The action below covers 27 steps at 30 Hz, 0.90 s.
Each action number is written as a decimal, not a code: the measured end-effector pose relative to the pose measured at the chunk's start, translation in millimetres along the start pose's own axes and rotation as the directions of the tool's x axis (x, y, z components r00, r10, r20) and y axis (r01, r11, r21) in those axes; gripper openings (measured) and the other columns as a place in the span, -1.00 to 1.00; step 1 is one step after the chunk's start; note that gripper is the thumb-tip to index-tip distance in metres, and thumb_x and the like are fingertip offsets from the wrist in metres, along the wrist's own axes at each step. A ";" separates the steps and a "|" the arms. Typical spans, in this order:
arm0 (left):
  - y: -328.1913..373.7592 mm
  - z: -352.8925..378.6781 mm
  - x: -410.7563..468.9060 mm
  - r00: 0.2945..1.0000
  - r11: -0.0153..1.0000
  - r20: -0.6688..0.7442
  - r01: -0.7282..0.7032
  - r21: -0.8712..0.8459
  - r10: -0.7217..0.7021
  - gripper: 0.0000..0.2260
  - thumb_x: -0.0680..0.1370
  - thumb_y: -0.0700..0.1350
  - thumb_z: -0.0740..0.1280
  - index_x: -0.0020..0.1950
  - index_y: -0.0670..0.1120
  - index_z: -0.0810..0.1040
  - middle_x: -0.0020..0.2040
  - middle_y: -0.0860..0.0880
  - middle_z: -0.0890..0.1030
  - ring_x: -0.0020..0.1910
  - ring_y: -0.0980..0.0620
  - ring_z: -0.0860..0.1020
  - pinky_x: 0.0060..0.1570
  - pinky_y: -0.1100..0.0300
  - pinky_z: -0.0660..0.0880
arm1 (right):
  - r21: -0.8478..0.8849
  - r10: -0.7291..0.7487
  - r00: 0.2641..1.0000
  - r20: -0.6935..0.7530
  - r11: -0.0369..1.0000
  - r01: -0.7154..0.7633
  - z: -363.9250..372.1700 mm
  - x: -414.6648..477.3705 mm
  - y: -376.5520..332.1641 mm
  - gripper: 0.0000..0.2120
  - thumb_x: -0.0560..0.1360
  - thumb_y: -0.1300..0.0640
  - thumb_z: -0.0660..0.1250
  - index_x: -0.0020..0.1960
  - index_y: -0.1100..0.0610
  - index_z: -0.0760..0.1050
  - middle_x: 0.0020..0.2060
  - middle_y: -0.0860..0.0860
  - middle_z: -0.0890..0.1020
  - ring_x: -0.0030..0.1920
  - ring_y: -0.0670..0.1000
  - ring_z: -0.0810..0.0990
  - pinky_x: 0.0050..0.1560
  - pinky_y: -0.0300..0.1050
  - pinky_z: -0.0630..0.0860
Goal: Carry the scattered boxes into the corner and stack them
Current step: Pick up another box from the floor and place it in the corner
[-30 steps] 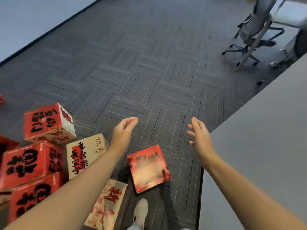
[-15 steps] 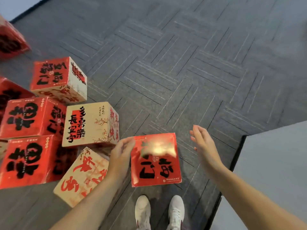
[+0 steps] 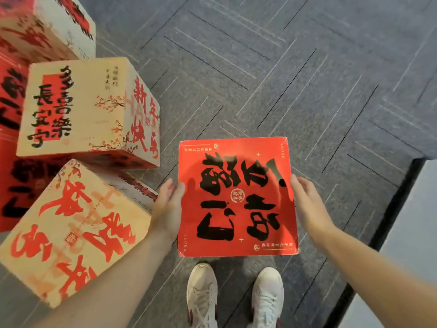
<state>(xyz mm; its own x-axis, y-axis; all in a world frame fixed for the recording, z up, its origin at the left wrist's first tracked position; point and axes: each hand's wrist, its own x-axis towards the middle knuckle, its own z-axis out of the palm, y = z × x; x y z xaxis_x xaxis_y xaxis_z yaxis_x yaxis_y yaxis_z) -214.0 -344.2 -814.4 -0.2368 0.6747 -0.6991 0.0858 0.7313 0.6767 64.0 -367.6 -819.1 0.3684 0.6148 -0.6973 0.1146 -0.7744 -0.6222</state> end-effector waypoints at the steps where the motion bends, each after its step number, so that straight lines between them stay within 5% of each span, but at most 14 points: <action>1: -7.7 3.0 5.8 1.000 1.000 0.019 0.004 0.007 -0.004 -0.71 0.74 0.08 0.20 0.44 0.06 0.48 0.36 0.10 0.59 0.28 0.08 0.59 0.20 0.07 0.51 | -0.007 0.022 1.000 -0.010 1.000 -0.022 3.1 8.4 9.1 -0.09 0.42 -0.57 0.18 0.57 -0.01 0.33 0.42 -0.10 0.53 0.38 0.00 0.53 0.47 0.10 0.38; 5: -18.9 11.8 14.4 0.999 1.000 0.041 -0.010 0.015 0.009 -0.75 0.75 0.08 0.18 0.26 0.10 0.62 0.12 0.06 0.74 0.17 -0.01 0.68 0.26 -0.13 0.57 | 0.003 0.082 0.996 0.020 0.997 -0.082 11.3 21.4 26.3 -0.41 0.57 -0.46 0.17 0.40 -0.10 0.47 0.28 -0.09 0.64 0.27 0.04 0.62 0.44 0.14 0.43; 8: 3.3 10.7 4.0 0.995 0.999 0.089 -0.051 0.003 0.050 -0.80 0.69 0.16 0.23 0.18 0.23 0.64 0.13 0.15 0.73 0.20 0.08 0.67 0.31 -0.08 0.55 | 0.003 0.076 0.997 0.001 0.997 -0.076 7.2 6.4 2.7 -0.31 0.32 -0.60 0.17 0.27 -0.21 0.49 0.20 -0.08 0.67 0.23 0.07 0.64 0.42 0.21 0.46; 12: 84.3 0.9 -28.4 0.987 0.993 0.123 -0.101 -0.056 0.107 -0.83 0.76 0.00 0.20 0.06 0.25 0.51 -0.12 0.41 0.66 -0.10 0.54 0.57 0.02 0.48 0.48 | 0.005 0.010 1.000 -0.009 1.000 -0.010 -29.1 -30.8 -77.1 -0.32 0.38 -0.61 0.17 0.23 -0.15 0.53 0.14 -0.07 0.70 0.16 0.07 0.67 0.38 0.18 0.49; 16: 196.8 -22.7 -75.3 0.973 0.975 0.105 -0.194 -0.109 0.206 -0.83 0.71 0.02 0.28 0.28 0.16 0.56 0.19 0.22 0.64 0.34 0.10 0.56 0.47 0.01 0.39 | 0.033 -0.077 0.997 -0.001 0.996 0.077 -81.5 -89.0 -186.9 -0.31 0.37 -0.65 0.20 0.24 -0.19 0.52 0.15 -0.10 0.70 0.22 0.14 0.66 0.43 0.25 0.46; 19: 299.3 -45.0 -132.7 0.953 0.942 0.088 -0.267 -0.202 0.289 -0.86 0.71 -0.01 0.29 0.21 0.11 0.61 0.21 0.07 0.69 0.28 0.01 0.62 0.40 -0.03 0.48 | 0.079 -0.148 0.989 -0.012 0.986 0.149 -120.8 -152.3 -282.7 -0.15 0.23 -0.72 0.21 0.31 -0.20 0.47 0.21 0.00 0.69 0.26 0.17 0.66 0.43 0.29 0.46; 22: 407.2 -83.9 -201.5 0.923 0.908 0.115 -0.329 -0.258 0.367 -0.83 0.71 0.02 0.27 0.22 0.09 0.64 0.18 0.06 0.73 0.20 0.05 0.66 0.37 -0.04 0.50 | 0.066 -0.223 0.975 -0.017 0.973 0.223 -158.5 -233.0 -395.7 -0.12 0.32 -0.70 0.13 0.37 -0.08 0.42 0.21 0.04 0.65 0.21 0.17 0.64 0.40 0.23 0.48; 25: 506.5 -138.3 -272.3 0.872 0.855 0.113 -0.428 -0.292 0.476 -0.62 0.63 0.16 0.34 0.38 0.04 0.61 0.33 -0.06 0.67 0.35 -0.10 0.61 0.46 -0.25 0.43 | 0.104 -0.341 0.938 0.060 0.937 0.333 -190.4 -319.8 -501.6 0.18 0.21 -0.76 0.16 0.40 0.19 0.49 0.27 0.39 0.59 0.17 0.54 0.58 0.26 0.55 0.47; 27: 565.8 -175.3 -322.5 0.835 0.802 0.103 -0.474 -0.363 0.540 -0.53 0.59 0.17 0.37 0.40 -0.07 0.60 0.35 -0.18 0.64 0.35 -0.19 0.60 0.45 -0.31 0.42 | 0.129 -0.462 0.880 0.109 0.885 0.448 -209.8 -367.5 -564.0 0.26 0.16 -0.76 0.22 0.36 0.30 0.50 0.31 0.43 0.52 0.26 0.60 0.47 0.28 0.62 0.39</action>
<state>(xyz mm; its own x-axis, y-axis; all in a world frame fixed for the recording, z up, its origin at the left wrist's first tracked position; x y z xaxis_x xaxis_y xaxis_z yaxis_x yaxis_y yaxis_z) -258.7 -165.6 -165.6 -0.0520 0.9688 -0.2424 -0.1707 0.2306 0.9580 57.5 -188.2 -137.2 0.1704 0.9152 -0.3652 0.1474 -0.3901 -0.9089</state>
